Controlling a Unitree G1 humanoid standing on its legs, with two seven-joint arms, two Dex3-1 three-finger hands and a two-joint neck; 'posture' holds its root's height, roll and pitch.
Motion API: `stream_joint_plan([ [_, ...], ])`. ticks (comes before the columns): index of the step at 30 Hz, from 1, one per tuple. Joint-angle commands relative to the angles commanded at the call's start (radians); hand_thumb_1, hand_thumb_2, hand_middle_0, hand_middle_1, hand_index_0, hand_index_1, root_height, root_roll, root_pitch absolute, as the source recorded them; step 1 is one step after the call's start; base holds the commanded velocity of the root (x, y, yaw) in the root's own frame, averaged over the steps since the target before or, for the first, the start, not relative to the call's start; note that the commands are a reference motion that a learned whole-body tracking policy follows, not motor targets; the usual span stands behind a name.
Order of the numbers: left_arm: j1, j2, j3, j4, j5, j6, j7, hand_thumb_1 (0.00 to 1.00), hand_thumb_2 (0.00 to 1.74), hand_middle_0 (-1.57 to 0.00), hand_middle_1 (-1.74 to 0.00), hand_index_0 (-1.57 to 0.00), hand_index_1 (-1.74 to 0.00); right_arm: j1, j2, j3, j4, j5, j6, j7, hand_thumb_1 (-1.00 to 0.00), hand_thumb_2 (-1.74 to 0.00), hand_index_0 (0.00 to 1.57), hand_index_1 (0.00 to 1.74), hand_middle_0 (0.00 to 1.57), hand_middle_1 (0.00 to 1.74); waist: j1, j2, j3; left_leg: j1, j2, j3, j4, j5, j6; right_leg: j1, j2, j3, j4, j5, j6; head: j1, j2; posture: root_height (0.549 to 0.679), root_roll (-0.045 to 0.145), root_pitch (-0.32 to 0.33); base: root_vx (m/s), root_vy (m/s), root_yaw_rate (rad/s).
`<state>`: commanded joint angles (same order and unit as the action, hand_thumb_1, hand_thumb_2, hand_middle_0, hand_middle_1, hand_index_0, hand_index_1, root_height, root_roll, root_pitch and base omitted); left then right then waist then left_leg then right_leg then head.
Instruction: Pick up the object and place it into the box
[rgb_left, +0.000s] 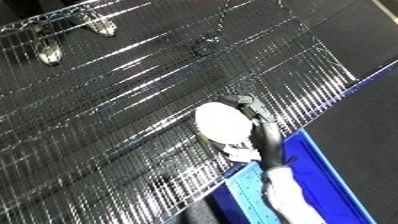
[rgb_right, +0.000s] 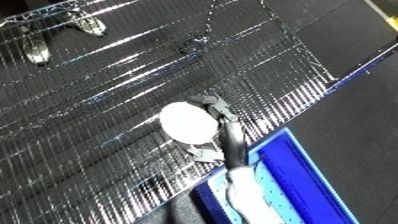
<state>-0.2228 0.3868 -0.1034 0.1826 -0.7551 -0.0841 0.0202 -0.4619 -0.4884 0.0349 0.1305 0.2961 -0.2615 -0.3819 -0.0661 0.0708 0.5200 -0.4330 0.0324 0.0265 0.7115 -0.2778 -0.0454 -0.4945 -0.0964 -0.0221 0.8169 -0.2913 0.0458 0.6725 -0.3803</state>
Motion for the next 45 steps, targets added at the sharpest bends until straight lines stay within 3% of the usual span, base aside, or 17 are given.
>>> stream_joint_plan([
  [4,0.028,-0.001,0.018,-0.004,-0.001,-0.006,-0.021,1.0,1.74,-1.57,-1.74,-1.57,-1.74,0.079,0.008,-0.043,-0.06,0.017,-0.025,-0.009,-0.7,-1.22,1.1,1.22,1.1,1.22,-0.018,-0.007,0.0,0.034,0.009,0.011,-0.013,-0.006,0.0008,0.027,-0.0004,0.008,-0.019,0.004,0.007,0.045,0.041,0.639,0.079,0.008,-0.012,0.023,-0.118],
  [7,0.049,0.0,0.03,-0.012,-0.027,0.0,-0.037,1.0,1.74,-1.57,-1.74,-1.57,-1.74,0.133,0.005,-0.064,-0.095,0.035,-0.019,-0.012,-0.7,-1.22,1.1,1.22,1.1,1.22,-0.038,-0.005,0.0,0.056,0.017,0.023,-0.037,0.0,0.0008,0.035,0.0024,0.016,-0.028,0.005,0.0097,0.064,0.047,0.64,0.078,0.005,-0.037,0.049,-0.157],
  [12,0.064,-0.006,0.027,0.005,-0.059,-0.03,-0.039,1.0,1.74,-1.57,-1.74,-1.57,-1.74,0.206,-0.005,-0.088,-0.115,0.052,-0.052,-0.035,-0.7,-1.22,1.1,1.22,1.1,1.22,-0.082,0.016,0.0,0.087,0.015,0.043,-0.055,0.001,0.003,0.04,0.0017,0.039,-0.031,0.002,0.0115,0.102,0.07,0.64,0.083,-0.003,-0.017,0.1,-0.176],
  [19,0.074,-0.031,0.017,0.017,-0.067,-0.071,-0.051,1.0,1.74,-1.57,-1.74,-1.57,-1.74,0.264,-0.051,-0.148,-0.114,0.05,-0.062,-0.062,-0.7,-1.22,1.1,1.22,1.1,1.22,-0.14,0.058,0.0,0.132,0.013,0.089,-0.09,0.003,-0.0035,0.049,-0.0013,0.071,-0.06,-0.001,0.0097,0.162,0.092,0.642,0.098,-0.002,-0.024,0.129,-0.185],
  [26,0.096,-0.06,0.017,0.027,-0.072,-0.104,-0.061,1.0,1.74,-1.57,-1.74,-1.57,-1.74,0.35,-0.051,-0.212,-0.121,0.064,-0.144,-0.098,-0.7,-1.22,1.1,1.22,1.1,1.22,-0.193,0.088,0.0,0.166,0.014,0.125,-0.107,0.007,-0.0086,0.054,0.0009,0.096,-0.081,-0.004,0.0095,0.221,0.079,0.644,0.107,0.0,-0.014,0.097,-0.146],
  [31,0.107,-0.076,0.017,0.026,-0.077,-0.116,-0.06,1.0,1.74,-1.57,-1.74,-1.57,-1.74,0.402,-0.034,-0.253,-0.11,0.06,-0.241,-0.139,-0.7,-1.22,1.1,1.22,1.1,1.22,-0.224,0.101,0.0,0.187,0.015,0.144,-0.114,0.007,-0.0097,0.06,0.0004,0.108,-0.098,0.002,0.0137,0.239,0.077,0.645,0.112,-0.001,0.001,0.066,-0.113],
  [35,0.103,-0.08,0.01,0.026,-0.086,-0.12,-0.054,1.0,1.74,-1.57,-1.74,-1.57,-1.74,0.411,-0.039,-0.281,-0.093,0.073,-0.278,-0.147,-0.5,-0.87,0.79,0.87,0.79,0.87,-0.239,0.11,0.0,0.197,0.015,0.154,-0.119,0.007,-0.0113,0.062,-0.0004,0.112,-0.113,0.006,0.0166,0.259,0.083,0.646,0.115,0.002,-0.016,0.045,-0.079],
  [45,0.096,-0.091,-0.007,0.03,-0.101,-0.126,-0.049,1.0,1.74,-1.57,-1.74,-1.57,-1.74,0.409,-0.046,-0.293,-0.043,0.125,-0.29,-0.105,0.0,0.0,0.0,0.0,0.0,0.0,-0.251,0.125,0.0,0.214,0.012,0.162,-0.134,0.015,-0.0149,0.07,-0.0005,0.119,-0.14,0.016,0.0174,0.278,0.074,0.649,0.118,0.004,-0.009,0.02,-0.029],
])
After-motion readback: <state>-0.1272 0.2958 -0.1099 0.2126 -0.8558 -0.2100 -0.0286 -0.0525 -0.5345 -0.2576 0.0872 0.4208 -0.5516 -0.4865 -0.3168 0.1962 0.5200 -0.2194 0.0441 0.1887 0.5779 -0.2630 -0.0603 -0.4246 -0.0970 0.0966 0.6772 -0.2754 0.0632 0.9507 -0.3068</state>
